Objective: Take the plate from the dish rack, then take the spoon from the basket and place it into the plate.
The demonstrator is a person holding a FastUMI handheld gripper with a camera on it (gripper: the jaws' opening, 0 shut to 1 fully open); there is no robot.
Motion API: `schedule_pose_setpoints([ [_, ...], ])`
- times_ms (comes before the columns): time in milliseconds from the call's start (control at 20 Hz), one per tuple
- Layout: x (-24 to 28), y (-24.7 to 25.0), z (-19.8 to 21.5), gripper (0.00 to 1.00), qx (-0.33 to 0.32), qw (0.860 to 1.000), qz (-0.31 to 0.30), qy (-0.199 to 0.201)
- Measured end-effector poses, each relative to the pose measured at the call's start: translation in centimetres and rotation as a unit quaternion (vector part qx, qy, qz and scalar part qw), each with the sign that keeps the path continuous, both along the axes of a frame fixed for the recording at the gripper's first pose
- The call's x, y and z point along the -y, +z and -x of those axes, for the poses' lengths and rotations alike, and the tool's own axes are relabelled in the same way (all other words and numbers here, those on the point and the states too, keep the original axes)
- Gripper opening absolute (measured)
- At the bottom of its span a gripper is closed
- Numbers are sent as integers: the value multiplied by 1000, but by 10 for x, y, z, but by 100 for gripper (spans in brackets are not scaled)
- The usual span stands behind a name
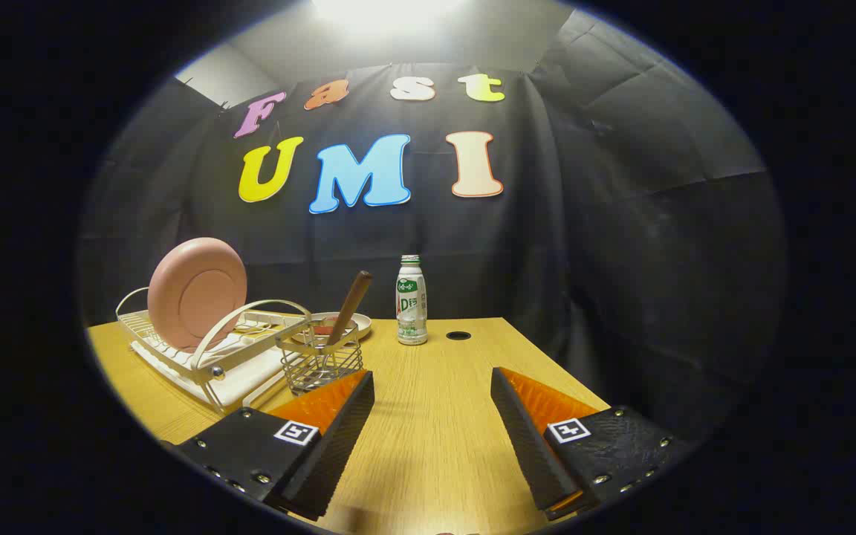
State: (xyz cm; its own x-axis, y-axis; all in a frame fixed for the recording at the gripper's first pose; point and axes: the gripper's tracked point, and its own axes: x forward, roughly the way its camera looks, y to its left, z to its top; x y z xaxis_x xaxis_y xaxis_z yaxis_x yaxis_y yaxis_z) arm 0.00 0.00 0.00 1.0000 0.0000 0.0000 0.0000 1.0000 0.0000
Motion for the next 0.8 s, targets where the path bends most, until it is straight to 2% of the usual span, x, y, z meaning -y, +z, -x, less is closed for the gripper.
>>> schedule_pose_setpoints([
  [150, 11, 18, -38, 96, 25, 999, -7, -19],
  [400, 49, 55, -51, 96, 57, 996, -7, -73],
  [550, 71, 74, -34, 97, 61, 994, 4, -93],
  [800, 80, 96, 20, 96, 38, 994, 22, -104],
])
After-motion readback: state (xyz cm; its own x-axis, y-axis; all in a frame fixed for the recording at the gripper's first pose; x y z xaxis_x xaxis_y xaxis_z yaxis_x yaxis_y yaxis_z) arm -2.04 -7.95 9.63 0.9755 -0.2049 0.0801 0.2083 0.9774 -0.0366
